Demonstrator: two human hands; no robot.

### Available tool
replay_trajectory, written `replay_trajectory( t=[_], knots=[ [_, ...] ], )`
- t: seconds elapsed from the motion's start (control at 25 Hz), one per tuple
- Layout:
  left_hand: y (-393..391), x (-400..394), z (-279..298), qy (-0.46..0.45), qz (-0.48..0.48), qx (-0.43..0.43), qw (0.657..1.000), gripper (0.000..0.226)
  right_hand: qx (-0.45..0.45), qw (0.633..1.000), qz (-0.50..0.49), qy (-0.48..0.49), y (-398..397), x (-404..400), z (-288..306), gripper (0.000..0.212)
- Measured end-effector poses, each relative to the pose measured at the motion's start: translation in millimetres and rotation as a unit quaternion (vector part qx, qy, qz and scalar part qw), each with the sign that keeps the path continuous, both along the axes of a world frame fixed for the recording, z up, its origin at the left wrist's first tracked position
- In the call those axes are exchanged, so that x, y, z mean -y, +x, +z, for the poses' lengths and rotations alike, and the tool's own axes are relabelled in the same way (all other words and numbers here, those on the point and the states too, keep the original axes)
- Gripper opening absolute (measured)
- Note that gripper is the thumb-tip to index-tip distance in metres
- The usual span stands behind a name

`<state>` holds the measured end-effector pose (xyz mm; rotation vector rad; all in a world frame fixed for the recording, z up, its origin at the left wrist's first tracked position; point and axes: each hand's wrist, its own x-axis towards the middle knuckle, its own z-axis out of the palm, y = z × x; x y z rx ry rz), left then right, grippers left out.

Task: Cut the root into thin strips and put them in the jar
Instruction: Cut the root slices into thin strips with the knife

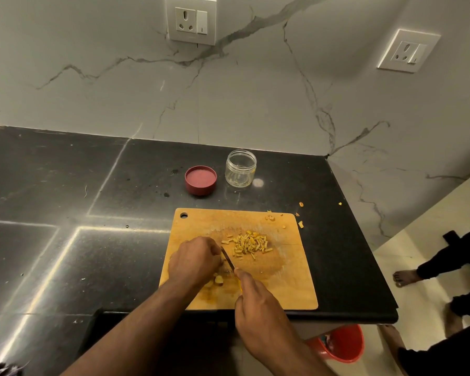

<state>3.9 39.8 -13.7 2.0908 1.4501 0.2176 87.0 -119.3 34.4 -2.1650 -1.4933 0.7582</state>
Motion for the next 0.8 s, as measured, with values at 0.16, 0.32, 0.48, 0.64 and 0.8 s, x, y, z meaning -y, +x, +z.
replay_trajectory(
  t=[0.16, 0.32, 0.48, 0.64, 0.8],
  knots=[
    [0, 0, 3, -0.004, 0.008, -0.010, 1.000, 0.005, 0.001, 1.000, 0.008, -0.013, -2, 2, -2, 0.051],
    [0, -2, 4, -0.005, 0.007, -0.018, 1.000, 0.003, -0.007, 1.000, 0.006, -0.028, -4, 13, -2, 0.051],
    [0, 1, 6, 0.002, 0.003, -0.019, 1.000, 0.009, -0.001, 0.999, 0.003, -0.035, -5, 26, -4, 0.053],
    [-1, 3, 5, 0.007, -0.003, -0.013, 1.000, 0.015, 0.019, 0.999, -0.020, -0.030, 2, 32, -4, 0.054],
    [-3, 2, 4, -0.001, -0.003, 0.015, 1.000, 0.020, 0.017, 0.999, -0.038, 0.006, 12, 28, 2, 0.053]
  ],
)
